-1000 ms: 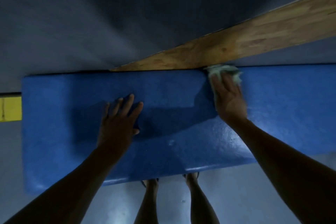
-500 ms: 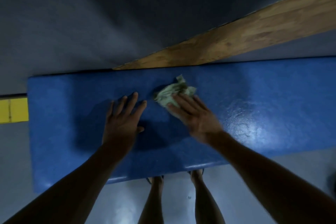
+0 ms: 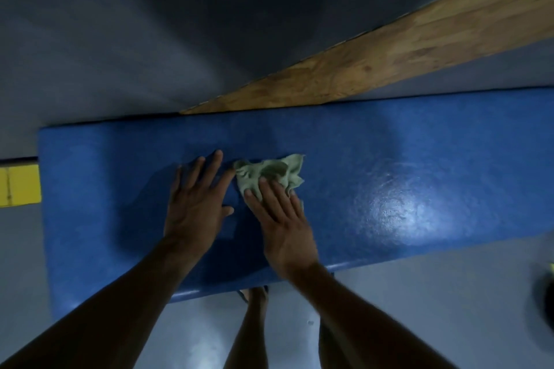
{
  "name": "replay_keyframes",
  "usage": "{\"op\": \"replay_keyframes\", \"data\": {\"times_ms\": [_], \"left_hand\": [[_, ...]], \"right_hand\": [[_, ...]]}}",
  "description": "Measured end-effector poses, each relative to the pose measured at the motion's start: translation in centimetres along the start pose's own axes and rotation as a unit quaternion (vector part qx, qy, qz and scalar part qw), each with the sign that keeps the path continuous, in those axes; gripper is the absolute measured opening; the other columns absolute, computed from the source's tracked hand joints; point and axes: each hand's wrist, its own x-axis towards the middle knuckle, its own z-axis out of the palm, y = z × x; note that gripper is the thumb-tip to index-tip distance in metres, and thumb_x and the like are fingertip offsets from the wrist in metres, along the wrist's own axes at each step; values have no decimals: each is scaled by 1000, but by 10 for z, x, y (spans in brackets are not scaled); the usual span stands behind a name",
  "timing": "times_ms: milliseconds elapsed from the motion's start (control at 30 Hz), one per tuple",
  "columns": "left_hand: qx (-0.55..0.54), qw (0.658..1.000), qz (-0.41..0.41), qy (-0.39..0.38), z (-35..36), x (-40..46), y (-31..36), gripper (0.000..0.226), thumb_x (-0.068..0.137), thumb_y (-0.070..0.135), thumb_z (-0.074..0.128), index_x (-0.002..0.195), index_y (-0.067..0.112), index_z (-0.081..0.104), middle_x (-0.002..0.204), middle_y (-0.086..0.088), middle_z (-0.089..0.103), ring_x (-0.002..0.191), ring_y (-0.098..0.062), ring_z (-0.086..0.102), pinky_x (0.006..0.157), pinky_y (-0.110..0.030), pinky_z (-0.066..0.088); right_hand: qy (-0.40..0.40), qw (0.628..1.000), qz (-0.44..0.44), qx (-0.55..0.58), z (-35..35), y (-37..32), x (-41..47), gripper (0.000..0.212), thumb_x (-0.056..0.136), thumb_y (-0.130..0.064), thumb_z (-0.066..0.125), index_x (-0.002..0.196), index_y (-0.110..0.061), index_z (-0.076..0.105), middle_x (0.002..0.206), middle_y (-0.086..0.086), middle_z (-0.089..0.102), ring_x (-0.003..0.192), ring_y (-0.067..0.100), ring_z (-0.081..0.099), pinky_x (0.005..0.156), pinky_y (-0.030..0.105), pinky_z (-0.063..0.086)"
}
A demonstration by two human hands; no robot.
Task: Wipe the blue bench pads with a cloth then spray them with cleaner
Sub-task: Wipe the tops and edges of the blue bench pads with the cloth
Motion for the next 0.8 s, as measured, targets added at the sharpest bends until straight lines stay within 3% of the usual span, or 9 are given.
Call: {"op": "replay_keyframes", "data": {"times_ms": [67,133,233,367,433,533,667,733,800], "left_hand": [[-3,1000,-2,5,1,0,0,89,74,40,81,150,29,36,164,-1,21,148,-31,23,117,-57,21],[-5,1000,-4,10,4,1,-1,90,72,39,83,150,29,38,163,-1,24,147,-31,26,116,-57,22],[-2,1000,-8,12,4,0,0,89,72,38,83,149,29,39,163,-1,25,146,-31,26,118,-57,21],[-6,1000,-8,17,5,-1,1,88,73,36,82,149,28,38,163,-2,24,146,-31,24,117,-57,21],[1,1000,-11,19,6,-2,2,88,74,36,82,149,28,37,163,-2,23,147,-31,24,117,-57,22],[12,1000,-14,12,6,-2,2,87,76,37,80,151,29,35,164,-1,20,148,-31,22,117,-57,21],[21,1000,-16,11,5,-1,6,87,79,30,79,151,31,30,165,1,17,148,-31,20,118,-57,19],[19,1000,-19,9,4,0,7,85,80,36,77,150,32,29,165,2,15,149,-30,18,119,-56,16],[17,1000,-22,15,4,0,8,85,79,38,77,150,32,30,165,2,17,149,-29,19,120,-56,14]], "right_hand": [[-21,991,-111,-70,-14,51,-6,81,80,-10,43,158,-27,26,167,1,16,154,23,13,121,52,23],[-20,990,-90,-107,-31,109,-17,85,79,-5,50,158,-27,27,167,3,18,154,24,16,119,53,26],[16,991,114,-67,-54,159,-39,68,93,-14,37,159,-25,22,166,8,18,154,26,14,116,57,27],[126,935,332,21,-22,98,-19,73,83,-15,30,156,-16,32,163,16,26,152,36,18,120,56,23],[134,943,301,45,-2,41,-7,80,78,-9,40,157,-18,30,164,15,22,154,33,13,122,54,18],[46,990,131,39,15,-27,-20,80,84,-11,41,159,-25,21,168,3,10,155,22,1,125,50,10],[-16,997,-67,-19,3,19,-38,82,83,-12,48,159,-30,21,168,-4,11,155,20,10,122,54,20],[-14,997,-52,-47,-9,70,-47,83,83,-10,55,158,-28,24,168,-1,13,154,22,15,118,56,26],[21,998,47,-42,-24,114,-60,71,92,-11,49,158,-26,27,167,3,16,154,23,15,116,57,28]]}}
